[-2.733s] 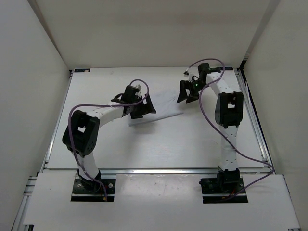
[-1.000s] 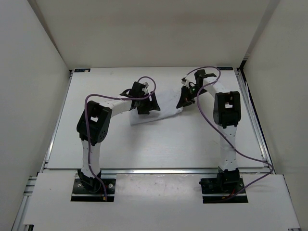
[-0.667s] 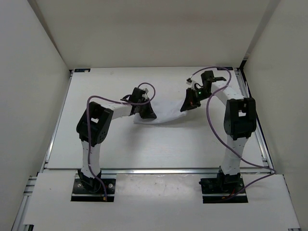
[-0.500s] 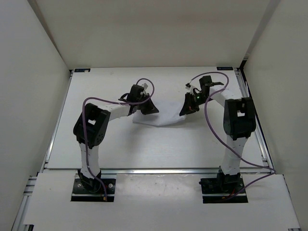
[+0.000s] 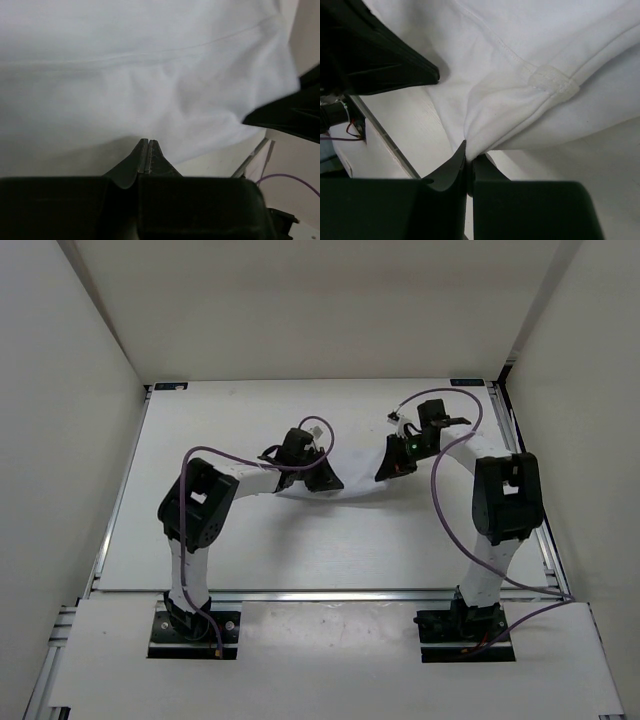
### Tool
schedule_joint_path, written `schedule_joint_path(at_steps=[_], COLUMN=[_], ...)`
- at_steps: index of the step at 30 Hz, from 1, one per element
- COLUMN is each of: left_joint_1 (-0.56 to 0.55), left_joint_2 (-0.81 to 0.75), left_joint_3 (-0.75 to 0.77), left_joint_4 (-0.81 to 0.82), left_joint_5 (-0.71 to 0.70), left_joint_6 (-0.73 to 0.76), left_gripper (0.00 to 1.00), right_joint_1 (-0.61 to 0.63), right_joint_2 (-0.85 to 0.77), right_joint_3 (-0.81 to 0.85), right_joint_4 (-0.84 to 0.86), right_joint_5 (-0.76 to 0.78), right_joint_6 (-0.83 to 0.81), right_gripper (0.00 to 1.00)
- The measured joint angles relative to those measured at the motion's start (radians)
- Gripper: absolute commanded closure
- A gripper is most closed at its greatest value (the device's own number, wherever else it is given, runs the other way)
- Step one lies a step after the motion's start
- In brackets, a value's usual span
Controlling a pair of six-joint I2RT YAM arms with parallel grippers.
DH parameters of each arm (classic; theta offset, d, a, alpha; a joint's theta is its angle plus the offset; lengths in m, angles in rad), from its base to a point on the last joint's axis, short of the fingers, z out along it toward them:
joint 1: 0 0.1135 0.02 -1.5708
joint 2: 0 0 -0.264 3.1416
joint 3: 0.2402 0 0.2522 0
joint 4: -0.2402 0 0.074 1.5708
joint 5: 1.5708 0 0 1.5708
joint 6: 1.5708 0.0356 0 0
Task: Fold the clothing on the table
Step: Fold the skirt
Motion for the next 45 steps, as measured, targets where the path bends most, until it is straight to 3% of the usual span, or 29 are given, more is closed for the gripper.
schedule_joint_path(at_steps=[12,24,29,36,40,45], left_joint_1=[0.018,-0.029,-0.071,-0.073,-0.043,0.026], left_joint_2=[0.007,0.048,0.052,0.014,-0.075,-0.238], left_joint_3=[-0.036,-0.021,-0.035,-0.167,-0.226,-0.212], left_joint_4=[-0.061,-0.036,0.002,0.142,0.065,-0.167], left_joint_5=[-0.084,-0.069,-0.046,0.033,0.009,-0.053], left_joint_6=[-0.003,-0.046,-0.064,-0.124,-0.119,-0.038], left_gripper=[1.0,1.0,1.0,1.0,1.0,1.0], right_joint_1=[-0.013,0.019,0.115,0.361,0.442,0.457], right_joint_2=[-0.045,-0.09,-0.198,-0.278,-0.279,-0.279], right_joint_3=[-0.029,0.06,0.064,0.023,-0.049,-0.107], right_joint_4=[-0.002,-0.138,-0.125,-0.047,0.002,0.037], right_joint_5=[-0.004,-0.026,0.001,0.076,0.101,0.135], right_joint_6=[-0.085,-0.232,-0.232,-0.237,-0.241,-0.241], right_gripper=[1.0,1.0,1.0,1.0,1.0,1.0])
